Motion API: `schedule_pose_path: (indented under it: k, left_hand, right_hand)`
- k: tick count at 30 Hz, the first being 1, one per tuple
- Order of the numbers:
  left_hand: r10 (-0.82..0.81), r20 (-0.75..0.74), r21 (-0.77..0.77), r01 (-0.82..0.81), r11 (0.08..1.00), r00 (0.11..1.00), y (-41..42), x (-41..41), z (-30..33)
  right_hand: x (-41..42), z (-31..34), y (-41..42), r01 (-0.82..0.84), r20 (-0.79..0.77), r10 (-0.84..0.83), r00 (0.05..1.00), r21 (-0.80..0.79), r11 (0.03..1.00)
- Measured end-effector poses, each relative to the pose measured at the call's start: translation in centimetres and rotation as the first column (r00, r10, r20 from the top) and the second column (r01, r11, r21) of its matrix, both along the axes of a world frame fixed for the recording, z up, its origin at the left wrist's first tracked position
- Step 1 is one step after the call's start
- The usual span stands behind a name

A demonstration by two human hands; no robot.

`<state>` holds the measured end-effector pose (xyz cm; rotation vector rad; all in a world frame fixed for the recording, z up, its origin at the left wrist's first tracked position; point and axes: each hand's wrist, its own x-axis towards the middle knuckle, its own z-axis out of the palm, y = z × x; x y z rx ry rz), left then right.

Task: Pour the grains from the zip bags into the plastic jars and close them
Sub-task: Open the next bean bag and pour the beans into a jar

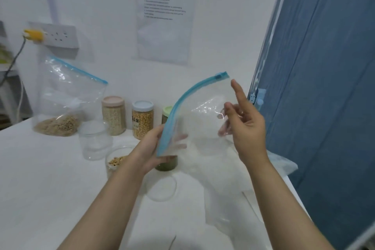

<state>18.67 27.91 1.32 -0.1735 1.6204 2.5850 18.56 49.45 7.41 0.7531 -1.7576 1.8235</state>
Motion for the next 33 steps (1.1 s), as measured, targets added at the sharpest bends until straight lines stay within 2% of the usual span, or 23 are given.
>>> schedule_pose_path:
  k: [3,6,8,12,15,17,19,21,23,26,28,30,33]
  left_hand:
    - [-0.021,-0.026,0.034,0.021,0.999,0.999,-0.3,0.5,-1.5]
    - [0.026,-0.201,0.033,-0.019,0.999,0.979,0.7,1.1,-2.6]
    - [0.033,-0.307,-0.112,-0.070,0.991,0.951,2.1,1.5,-3.1]
    - [-0.062,-0.442,-0.430,-0.151,0.890,0.895,4.0,1.8,-4.4]
    - [-0.222,-0.481,-0.646,-0.172,0.743,0.848,4.8,1.7,-5.6]
    - [-0.217,-0.534,-0.694,-0.277,0.664,0.817,5.2,1.2,-6.5]
    - [-0.107,-0.587,-0.646,-0.385,0.659,0.802,5.3,1.0,-6.9]
    - [0.078,-0.564,-0.519,-0.427,0.741,0.822,5.1,0.9,-6.4]
    - [0.227,-0.526,-0.374,-0.462,0.804,0.820,4.6,0.6,-5.7]
    - [0.383,-0.508,-0.277,-0.568,0.775,0.771,3.5,-0.3,-4.8]
    - [0.496,-0.453,-0.114,-0.600,0.791,0.740,2.9,-0.8,-3.9]
    - [0.540,-0.423,0.041,-0.579,0.814,0.728,2.5,-0.9,-2.8]
    - [0.461,-0.543,0.028,-0.533,0.846,0.702,2.0,-0.9,-1.3]
  right_hand:
    - [-1.6,-1.3,1.0,0.074,0.191,-0.068,0.979,-0.024,0.997]
    - [-3.2,-3.1,2.3,0.220,0.396,-0.165,0.903,-0.097,0.971]
    - [-3.7,-4.2,3.1,0.272,0.487,-0.186,0.853,-0.112,0.956]
    - [-3.8,-5.5,3.2,0.265,0.539,-0.144,0.830,-0.154,0.952]
    - [-4.1,-6.0,3.2,0.285,0.556,-0.156,0.817,-0.154,0.946]
    - [-4.0,-6.1,3.2,0.279,0.549,-0.164,0.820,-0.133,0.951]
    - [-3.7,-6.0,3.2,0.264,0.532,-0.159,0.832,-0.127,0.956]
    - [-3.4,-5.9,3.5,0.220,0.499,-0.144,0.854,-0.096,0.971]
    - [-2.8,-5.7,3.6,0.158,0.433,-0.151,0.889,0.019,0.987]
    - [-1.1,-5.0,3.6,0.060,0.304,-0.112,0.946,0.176,0.983]
    - [-0.7,-4.7,3.6,0.041,0.242,-0.083,0.967,0.175,0.984]
    - [-0.5,-4.4,3.4,0.036,0.212,-0.069,0.975,0.159,0.987]
    - [-0.2,-4.0,2.5,-0.003,0.278,-0.024,0.960,0.095,0.995]
